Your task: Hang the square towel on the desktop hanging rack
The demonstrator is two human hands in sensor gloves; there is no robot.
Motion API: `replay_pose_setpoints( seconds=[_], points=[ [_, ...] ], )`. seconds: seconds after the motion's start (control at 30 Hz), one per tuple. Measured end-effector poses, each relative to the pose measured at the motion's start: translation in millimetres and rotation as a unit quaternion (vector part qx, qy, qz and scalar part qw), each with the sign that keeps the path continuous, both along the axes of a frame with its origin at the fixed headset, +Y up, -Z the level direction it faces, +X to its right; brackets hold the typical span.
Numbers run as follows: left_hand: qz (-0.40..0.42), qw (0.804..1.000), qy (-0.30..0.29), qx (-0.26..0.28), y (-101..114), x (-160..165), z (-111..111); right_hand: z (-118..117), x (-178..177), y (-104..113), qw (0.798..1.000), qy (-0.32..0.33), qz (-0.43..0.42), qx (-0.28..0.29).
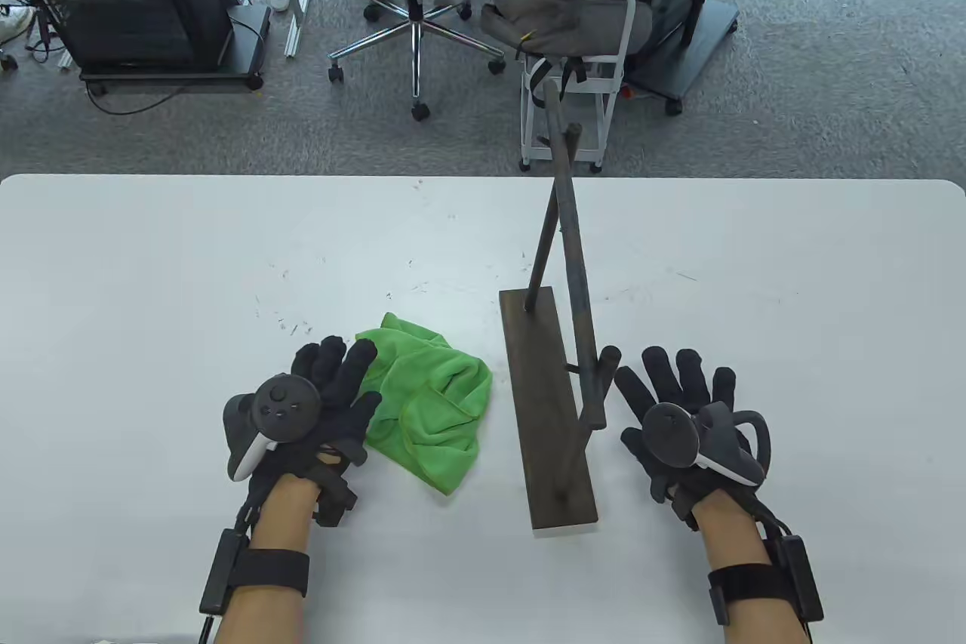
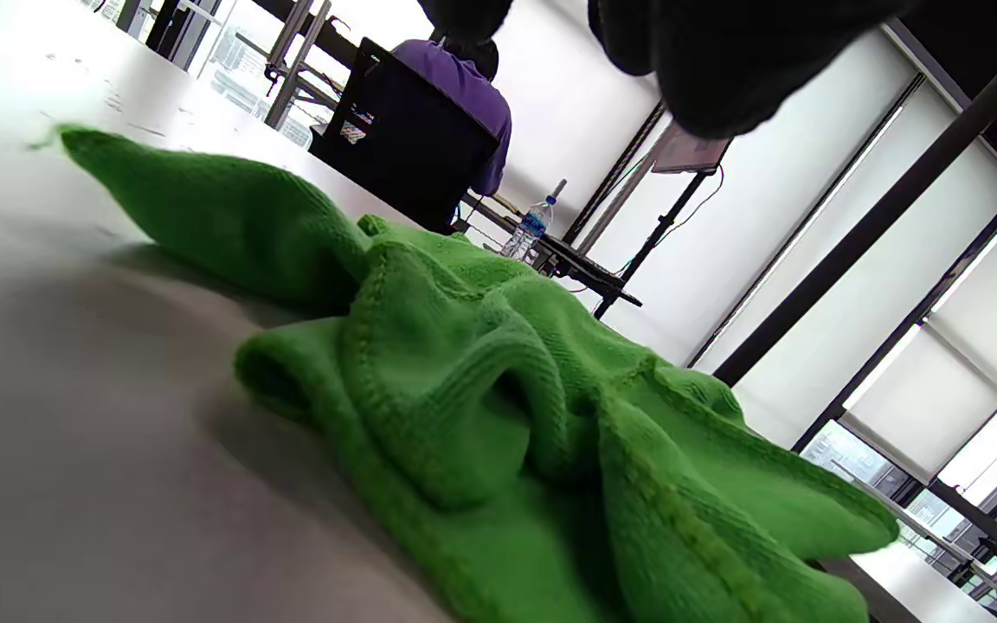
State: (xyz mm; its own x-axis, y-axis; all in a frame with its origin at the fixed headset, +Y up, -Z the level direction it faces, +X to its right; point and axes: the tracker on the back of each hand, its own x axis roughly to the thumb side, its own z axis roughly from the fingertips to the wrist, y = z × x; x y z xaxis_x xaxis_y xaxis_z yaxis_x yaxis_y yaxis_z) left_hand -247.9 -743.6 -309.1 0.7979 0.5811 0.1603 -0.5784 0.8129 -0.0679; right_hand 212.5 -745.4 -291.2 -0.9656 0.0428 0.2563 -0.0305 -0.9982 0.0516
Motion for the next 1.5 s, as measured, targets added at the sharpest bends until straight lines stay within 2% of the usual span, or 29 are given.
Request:
replay_pose_setpoints(
  seconds=[1.03,1.5],
  points=[
    [0.009,1.0,-0.017,-0.011,1,3,-3,-4,6,-4,1.0,-0.013,-0.019,-0.018],
    [-0.007,0.998,-0.068,0.008,12,23,-1,-5,9,-7,0.999,-0.013,-0.039,-0.027]
  ],
)
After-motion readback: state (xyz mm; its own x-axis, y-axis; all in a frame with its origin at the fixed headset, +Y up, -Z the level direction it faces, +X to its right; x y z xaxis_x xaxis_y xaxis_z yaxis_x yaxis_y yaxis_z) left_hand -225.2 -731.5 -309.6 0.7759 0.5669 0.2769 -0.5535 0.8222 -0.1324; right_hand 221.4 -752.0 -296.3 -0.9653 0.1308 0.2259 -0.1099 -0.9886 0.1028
